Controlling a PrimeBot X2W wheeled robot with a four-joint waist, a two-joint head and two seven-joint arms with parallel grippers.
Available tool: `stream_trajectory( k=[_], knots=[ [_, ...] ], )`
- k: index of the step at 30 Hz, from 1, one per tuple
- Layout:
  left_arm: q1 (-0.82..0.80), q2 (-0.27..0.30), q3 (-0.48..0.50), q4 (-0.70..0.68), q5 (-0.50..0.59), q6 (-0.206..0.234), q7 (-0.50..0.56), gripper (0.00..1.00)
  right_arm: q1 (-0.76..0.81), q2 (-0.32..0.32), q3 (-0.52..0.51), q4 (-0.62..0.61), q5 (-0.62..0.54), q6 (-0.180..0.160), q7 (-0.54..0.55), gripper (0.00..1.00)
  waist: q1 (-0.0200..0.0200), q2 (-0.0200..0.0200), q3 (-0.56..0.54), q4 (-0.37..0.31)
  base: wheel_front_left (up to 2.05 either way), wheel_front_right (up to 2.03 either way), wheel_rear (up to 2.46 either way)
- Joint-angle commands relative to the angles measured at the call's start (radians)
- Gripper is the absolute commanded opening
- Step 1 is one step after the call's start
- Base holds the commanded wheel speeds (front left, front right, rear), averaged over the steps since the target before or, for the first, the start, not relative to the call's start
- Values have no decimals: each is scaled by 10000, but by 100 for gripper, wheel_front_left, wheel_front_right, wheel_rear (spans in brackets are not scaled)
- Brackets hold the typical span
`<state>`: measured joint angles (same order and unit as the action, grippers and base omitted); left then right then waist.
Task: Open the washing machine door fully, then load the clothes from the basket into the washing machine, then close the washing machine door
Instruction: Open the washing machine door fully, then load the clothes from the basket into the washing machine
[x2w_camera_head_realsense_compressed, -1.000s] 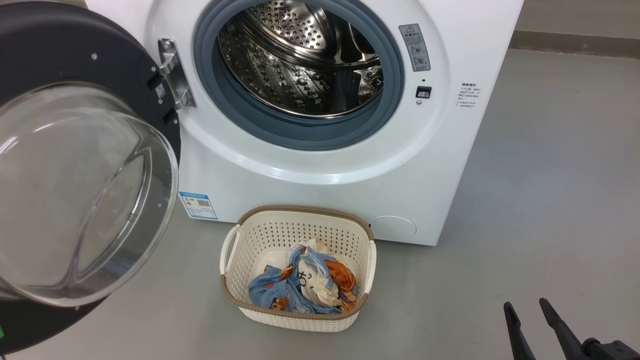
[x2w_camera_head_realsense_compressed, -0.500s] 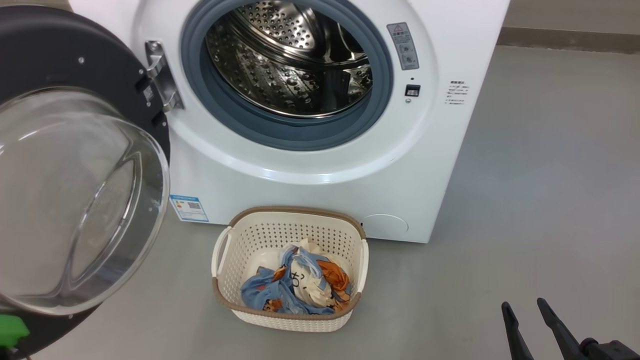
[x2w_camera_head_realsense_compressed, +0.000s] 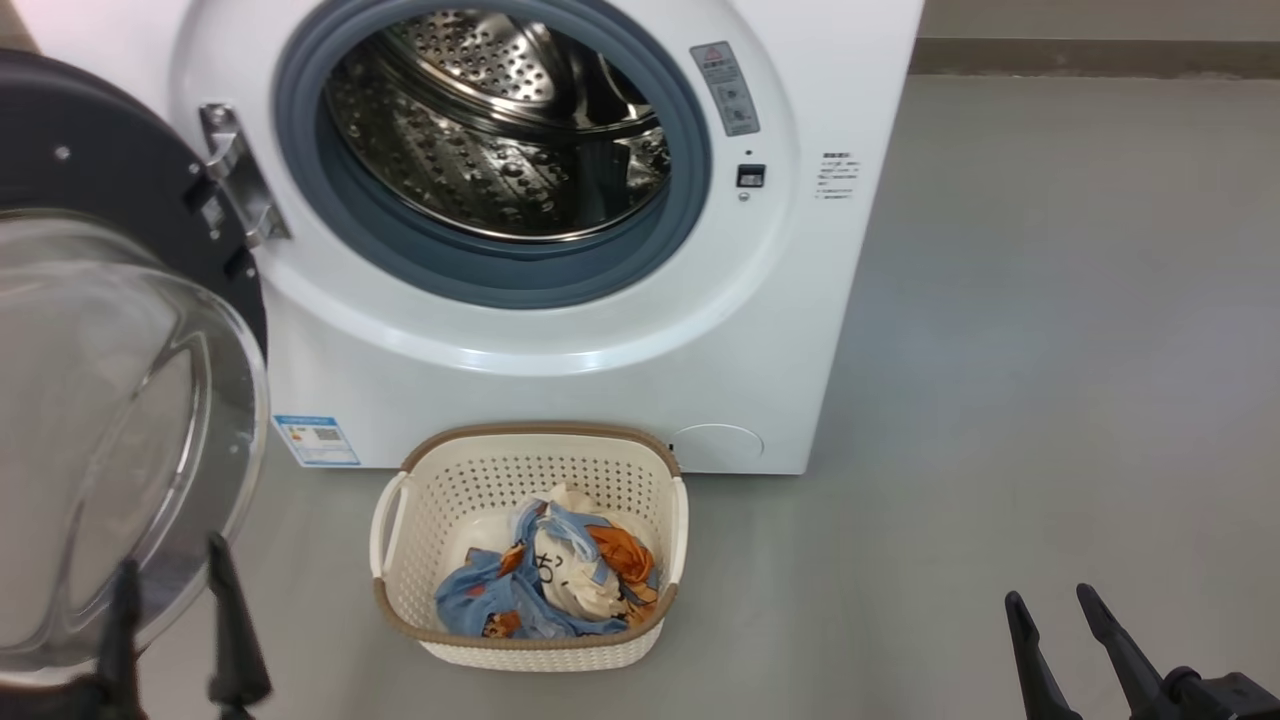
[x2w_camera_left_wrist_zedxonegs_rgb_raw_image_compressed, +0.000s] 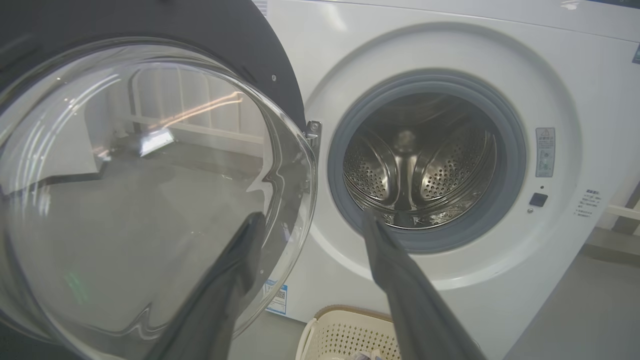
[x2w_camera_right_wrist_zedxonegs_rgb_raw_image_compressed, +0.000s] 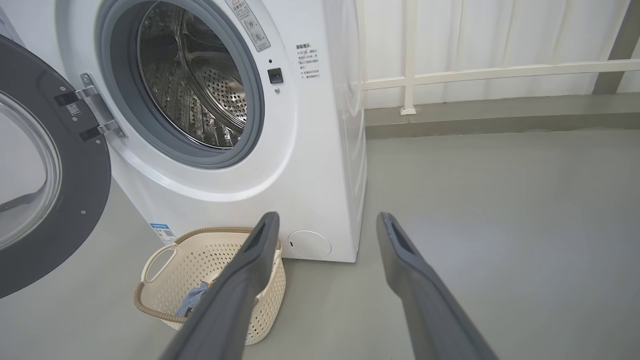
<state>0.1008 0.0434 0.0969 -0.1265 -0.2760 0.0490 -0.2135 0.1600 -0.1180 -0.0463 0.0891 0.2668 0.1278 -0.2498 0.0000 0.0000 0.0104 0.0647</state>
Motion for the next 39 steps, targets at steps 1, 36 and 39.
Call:
stream_trajectory(
  k=[1, 36, 39],
  knots=[
    [31, 118, 147, 104, 105, -101, -154, 100, -407, -129, 260, -337, 86, 29, -120, 100, 0, 0, 2, -260, 0, 0, 0],
    [761, 72, -210, 2145, 624, -1130, -482, 100, -256, -15, 156, -994, -281, 29, -120, 100, 0, 0, -261, -962, 0, 0, 0],
    [751, 71, -225, 2143, 625, -1044, -482, 100, -260, -21, 160, -982, -276, 29, -120, 100, 0, 0, -264, -933, 0, 0, 0]
  ],
)
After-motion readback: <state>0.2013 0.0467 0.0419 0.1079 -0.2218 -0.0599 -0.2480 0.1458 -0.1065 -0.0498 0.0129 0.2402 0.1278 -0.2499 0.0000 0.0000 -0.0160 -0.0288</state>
